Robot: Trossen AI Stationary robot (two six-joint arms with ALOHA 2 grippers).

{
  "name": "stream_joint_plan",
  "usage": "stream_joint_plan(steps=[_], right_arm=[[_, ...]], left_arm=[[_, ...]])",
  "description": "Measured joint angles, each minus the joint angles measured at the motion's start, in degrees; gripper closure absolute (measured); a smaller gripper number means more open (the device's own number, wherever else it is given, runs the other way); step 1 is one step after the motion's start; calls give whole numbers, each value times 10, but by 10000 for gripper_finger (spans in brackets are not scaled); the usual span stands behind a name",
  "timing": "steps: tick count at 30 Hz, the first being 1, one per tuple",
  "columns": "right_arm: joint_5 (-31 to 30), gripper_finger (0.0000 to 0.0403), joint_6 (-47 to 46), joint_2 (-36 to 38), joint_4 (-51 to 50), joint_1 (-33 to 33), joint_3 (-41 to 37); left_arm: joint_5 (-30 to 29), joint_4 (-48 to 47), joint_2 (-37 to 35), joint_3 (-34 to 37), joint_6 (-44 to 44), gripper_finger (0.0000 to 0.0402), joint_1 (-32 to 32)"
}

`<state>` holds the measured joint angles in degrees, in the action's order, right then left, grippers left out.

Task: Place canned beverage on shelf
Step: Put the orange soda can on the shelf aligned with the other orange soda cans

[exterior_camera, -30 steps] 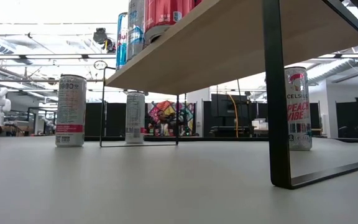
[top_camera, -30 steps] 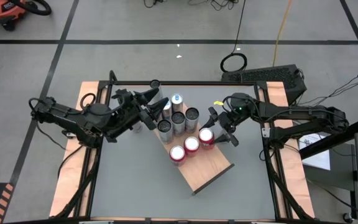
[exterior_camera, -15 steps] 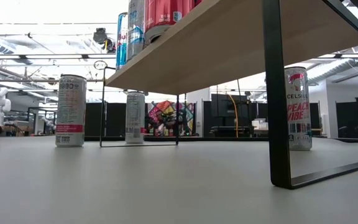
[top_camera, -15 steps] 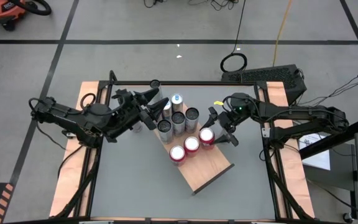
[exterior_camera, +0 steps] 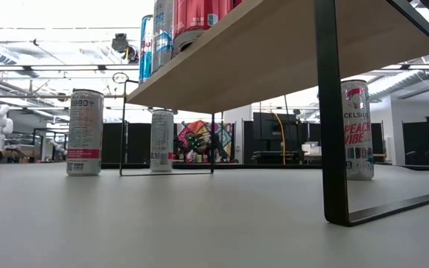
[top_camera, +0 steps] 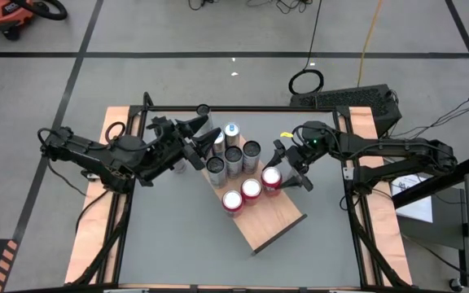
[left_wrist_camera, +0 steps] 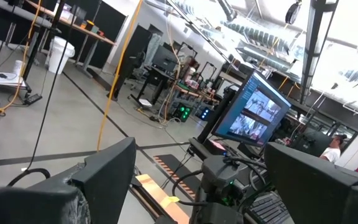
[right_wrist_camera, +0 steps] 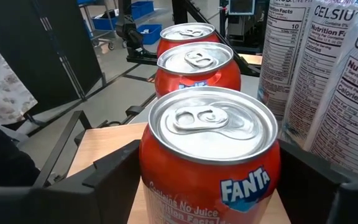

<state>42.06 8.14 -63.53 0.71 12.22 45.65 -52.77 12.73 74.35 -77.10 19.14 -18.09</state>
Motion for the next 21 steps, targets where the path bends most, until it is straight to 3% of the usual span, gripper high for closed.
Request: stream_joint_plan(steps=[10, 21], right_arm=[[0, 49, -2, -1, -2, 0, -2], [0, 44, -74, 66, 12, 5, -2]], left_arm=[[0, -7, 0, 0, 0, 43, 0], [0, -14, 0, 0, 0, 43, 0]])
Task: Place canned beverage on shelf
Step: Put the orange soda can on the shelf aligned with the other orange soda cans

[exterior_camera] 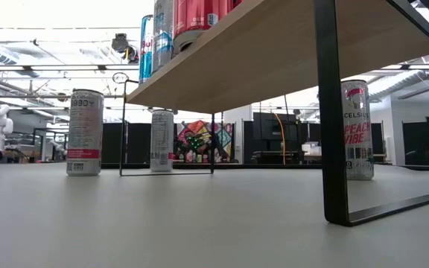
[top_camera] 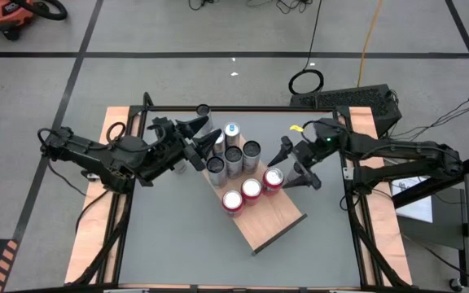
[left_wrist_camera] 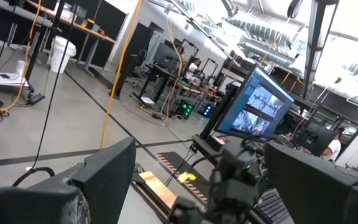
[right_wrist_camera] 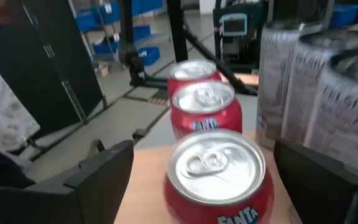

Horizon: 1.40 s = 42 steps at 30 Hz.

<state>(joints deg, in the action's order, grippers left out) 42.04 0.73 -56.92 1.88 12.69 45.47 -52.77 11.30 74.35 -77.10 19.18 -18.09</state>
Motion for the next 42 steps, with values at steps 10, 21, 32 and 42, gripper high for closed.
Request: stream_joint_plan(steps=[10, 21, 32, 42], right_arm=[[-38, 49, -57, 100, -96, 7, 1], [-108, 149, 35, 109, -267, 7, 1], [-121, 313, 61, 58, -266, 7, 1], [-86, 397, 61, 48, -250, 6, 1]], left_arm=[[-10, -6, 0, 0, 0, 43, 0], [-22, -27, 0, 0, 0, 43, 0], [-30, -28, 0, 0, 1, 43, 0], [-38, -28, 0, 0, 0, 43, 0]])
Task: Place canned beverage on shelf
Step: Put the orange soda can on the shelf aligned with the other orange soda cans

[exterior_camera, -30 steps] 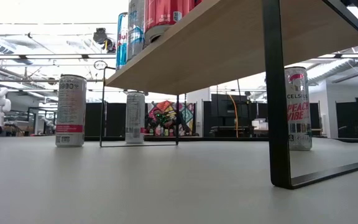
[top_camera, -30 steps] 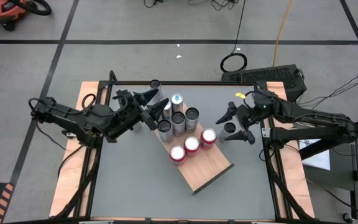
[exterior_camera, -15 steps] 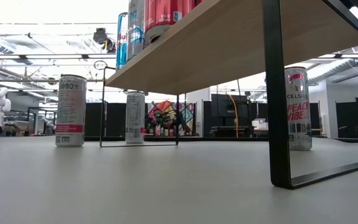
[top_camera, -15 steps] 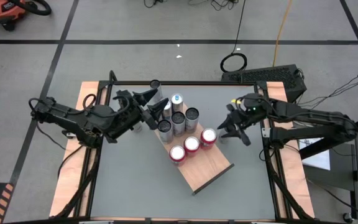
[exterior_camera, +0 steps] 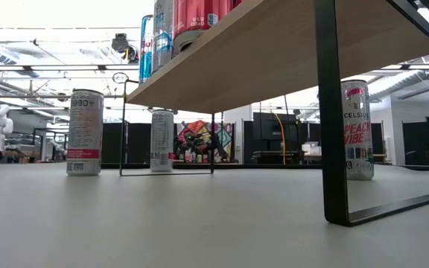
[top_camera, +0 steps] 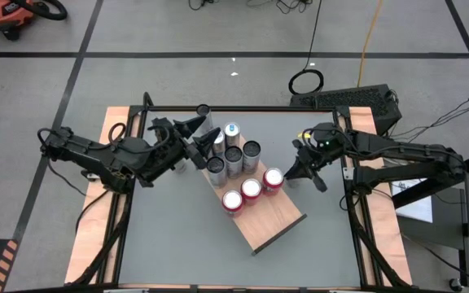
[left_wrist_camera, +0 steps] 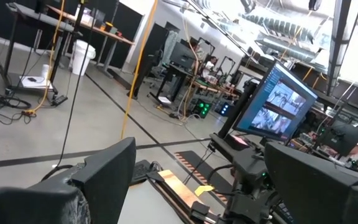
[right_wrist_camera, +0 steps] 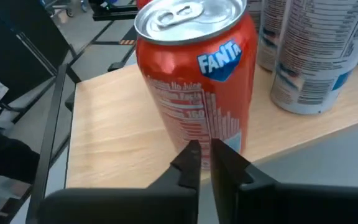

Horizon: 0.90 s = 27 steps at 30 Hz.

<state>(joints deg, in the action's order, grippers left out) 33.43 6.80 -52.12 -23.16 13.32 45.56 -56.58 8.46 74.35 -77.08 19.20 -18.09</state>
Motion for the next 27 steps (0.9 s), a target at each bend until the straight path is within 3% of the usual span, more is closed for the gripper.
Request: stream_joint_plan(steps=[27], right_arm=[[12, 403, -17, -35, 17, -14, 0]], left_arm=[[-6, 0, 0, 0, 0, 43, 0]])
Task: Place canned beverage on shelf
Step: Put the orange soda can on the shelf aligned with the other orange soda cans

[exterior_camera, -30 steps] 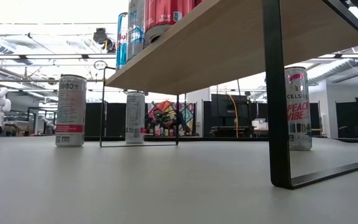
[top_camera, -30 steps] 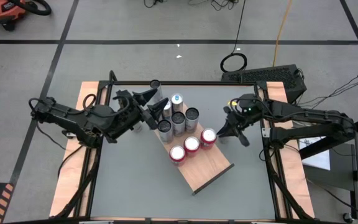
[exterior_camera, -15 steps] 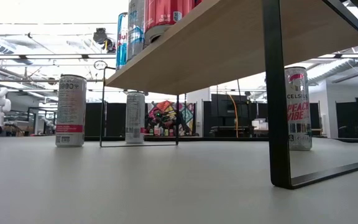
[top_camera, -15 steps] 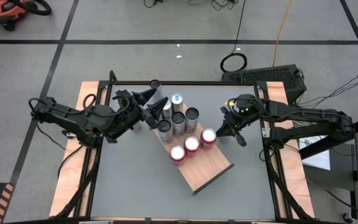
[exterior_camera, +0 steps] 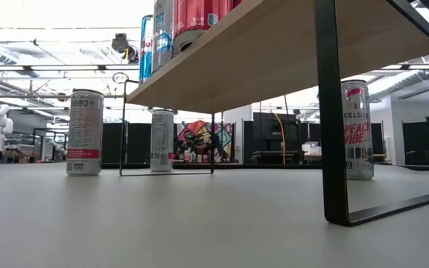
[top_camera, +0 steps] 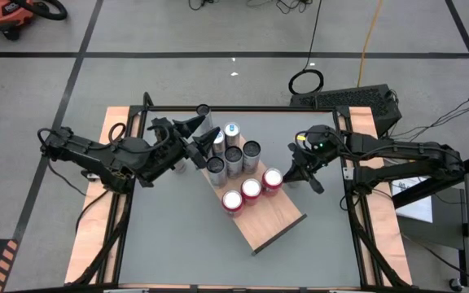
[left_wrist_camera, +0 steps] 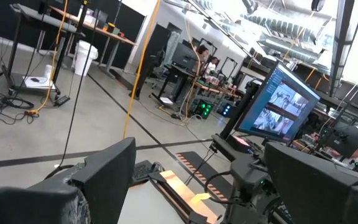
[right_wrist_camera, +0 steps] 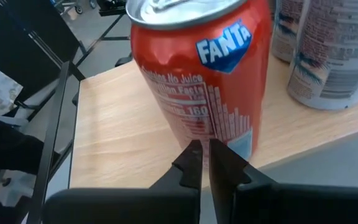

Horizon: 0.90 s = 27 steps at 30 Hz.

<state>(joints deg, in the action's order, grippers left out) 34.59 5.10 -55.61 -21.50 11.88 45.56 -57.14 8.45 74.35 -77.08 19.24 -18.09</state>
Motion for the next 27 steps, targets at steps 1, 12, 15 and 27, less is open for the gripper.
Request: stream_joint_plan(steps=[1, 12, 15, 27], right_arm=[[0, 403, -1, 0, 3, 0, 0], [0, 403, -1, 0, 16, 0, 0], [0, 403, -5, 0, 23, 0, 0], [0, 403, -5, -3, 32, -1, 0]], left_arm=[[0, 0, 0, 0, 0, 43, 0], [0, 0, 0, 0, 0, 43, 0], [0, 0, 0, 0, 0, 43, 0], [-2, 0, 3, 0, 0, 43, 0]])
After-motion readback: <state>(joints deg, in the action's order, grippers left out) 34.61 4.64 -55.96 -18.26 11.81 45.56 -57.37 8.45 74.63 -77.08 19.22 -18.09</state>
